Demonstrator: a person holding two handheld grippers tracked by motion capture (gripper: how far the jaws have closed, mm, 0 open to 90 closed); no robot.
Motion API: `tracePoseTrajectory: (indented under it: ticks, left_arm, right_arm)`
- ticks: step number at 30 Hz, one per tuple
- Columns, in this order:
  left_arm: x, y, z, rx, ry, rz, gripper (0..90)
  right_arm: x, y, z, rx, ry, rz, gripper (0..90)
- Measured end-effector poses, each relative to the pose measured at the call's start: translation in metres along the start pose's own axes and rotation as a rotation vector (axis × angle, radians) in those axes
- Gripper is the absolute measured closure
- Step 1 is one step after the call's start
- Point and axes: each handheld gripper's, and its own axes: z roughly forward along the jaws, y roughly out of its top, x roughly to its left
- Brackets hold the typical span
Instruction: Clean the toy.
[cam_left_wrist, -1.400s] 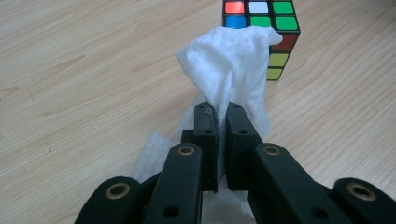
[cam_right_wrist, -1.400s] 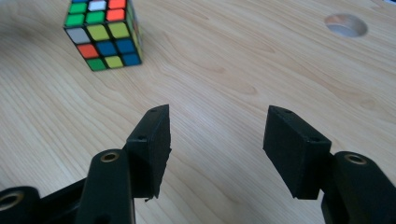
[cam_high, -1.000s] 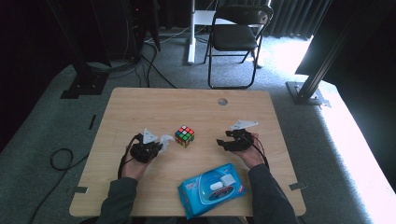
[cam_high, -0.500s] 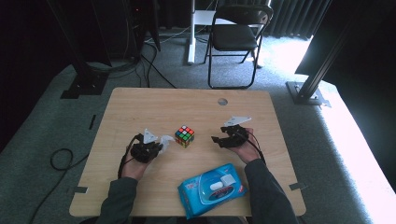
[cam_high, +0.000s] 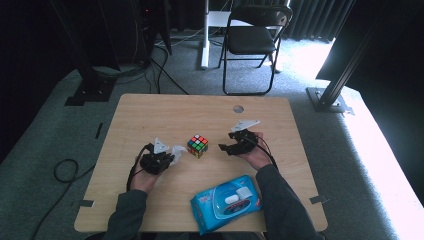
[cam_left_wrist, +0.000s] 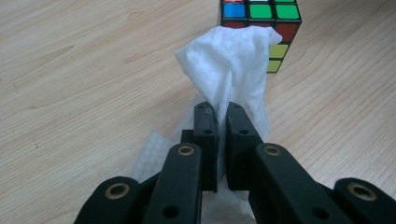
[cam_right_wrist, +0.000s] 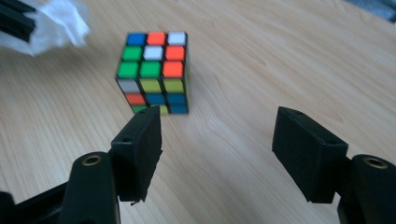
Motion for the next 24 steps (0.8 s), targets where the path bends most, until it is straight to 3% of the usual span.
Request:
tracePoseTrajectory:
  ticks: [6, 14, 24]
  left_arm:
    - [0.001, 0.0, 0.0, -0.003, 0.001, -0.006, 85.3]
    - [0.001, 0.0, -0.001, -0.003, 0.003, -0.005, 85.3]
    - [0.003, -0.001, -0.001, -0.006, 0.007, -0.011, 85.3]
  right_arm:
    - [0.003, 0.015, 0.001, -0.008, 0.019, -0.033, 32.9]
    - [0.004, 0.025, 0.01, -0.009, 0.054, -0.013, 32.9]
    - [0.022, 0.031, 0.041, 0.015, 0.085, -0.024, 27.5]
